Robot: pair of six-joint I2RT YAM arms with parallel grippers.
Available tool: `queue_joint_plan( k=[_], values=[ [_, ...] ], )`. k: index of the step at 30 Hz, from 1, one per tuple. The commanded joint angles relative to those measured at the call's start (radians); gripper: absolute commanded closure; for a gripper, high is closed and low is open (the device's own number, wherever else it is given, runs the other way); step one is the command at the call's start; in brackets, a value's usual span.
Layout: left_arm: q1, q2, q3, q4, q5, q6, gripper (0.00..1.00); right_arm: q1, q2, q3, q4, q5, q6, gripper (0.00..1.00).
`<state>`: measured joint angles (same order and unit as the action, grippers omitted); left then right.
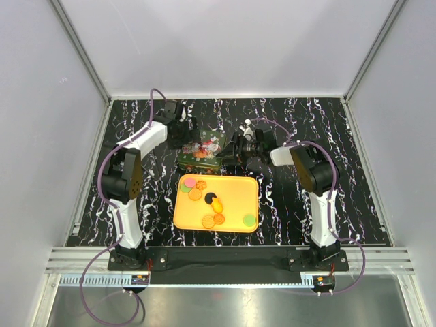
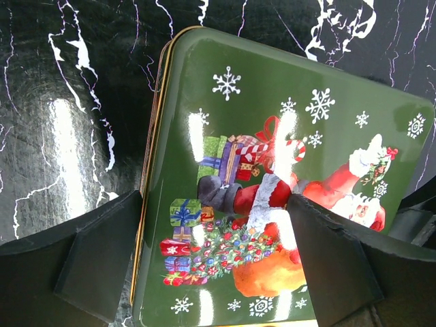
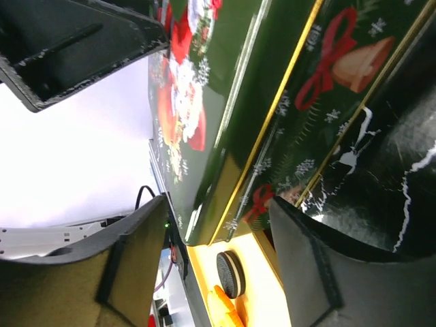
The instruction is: Pack the cookies
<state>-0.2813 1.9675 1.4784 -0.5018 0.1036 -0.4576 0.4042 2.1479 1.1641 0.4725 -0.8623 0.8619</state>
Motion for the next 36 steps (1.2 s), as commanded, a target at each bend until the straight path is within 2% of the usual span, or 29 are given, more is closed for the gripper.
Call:
queue_joint_plan(
  k=[1,7,10,17,26,29,30,31,32,36],
  values=[
    [-0.009,-0.018,-0.033,-0.009,-0.05,-0.004,0.07,0.021,0.001,-0.021,0.012,-0.011,-0.014,0.34],
    [-0.01,-0.045,-0.073,0.017,-0.054,-0.023,0.07,0.03,-0.009,-0.047,0.032,-0.014,-0.033,0.35],
    [-0.013,-0.055,-0.076,0.019,-0.058,-0.027,0.07,0.033,0.003,-0.04,0.014,-0.007,-0.038,0.44],
    [-0.028,-0.064,-0.09,0.023,-0.07,-0.041,0.07,0.041,0.044,-0.026,-0.015,0.015,-0.058,0.72],
    [-0.052,-0.081,-0.138,0.057,-0.094,-0.067,0.07,0.071,0.027,0.023,-0.233,0.153,-0.193,0.99],
    [-0.052,-0.104,-0.162,0.069,-0.101,-0.085,0.07,0.076,0.015,0.023,-0.258,0.181,-0.212,1.0],
    [-0.052,-0.11,-0.167,0.083,-0.101,-0.088,0.07,0.076,0.015,0.022,-0.253,0.177,-0.213,0.98],
    [-0.052,-0.122,-0.17,0.088,-0.097,-0.09,0.07,0.076,0.012,0.023,-0.252,0.171,-0.212,0.93],
    [-0.052,-0.127,-0.164,0.088,-0.094,-0.087,0.07,0.076,0.004,0.026,-0.25,0.166,-0.21,0.8],
    [-0.052,-0.139,-0.113,0.056,-0.071,-0.055,0.05,0.071,-0.01,0.066,-0.284,0.141,-0.227,0.65]
  ],
)
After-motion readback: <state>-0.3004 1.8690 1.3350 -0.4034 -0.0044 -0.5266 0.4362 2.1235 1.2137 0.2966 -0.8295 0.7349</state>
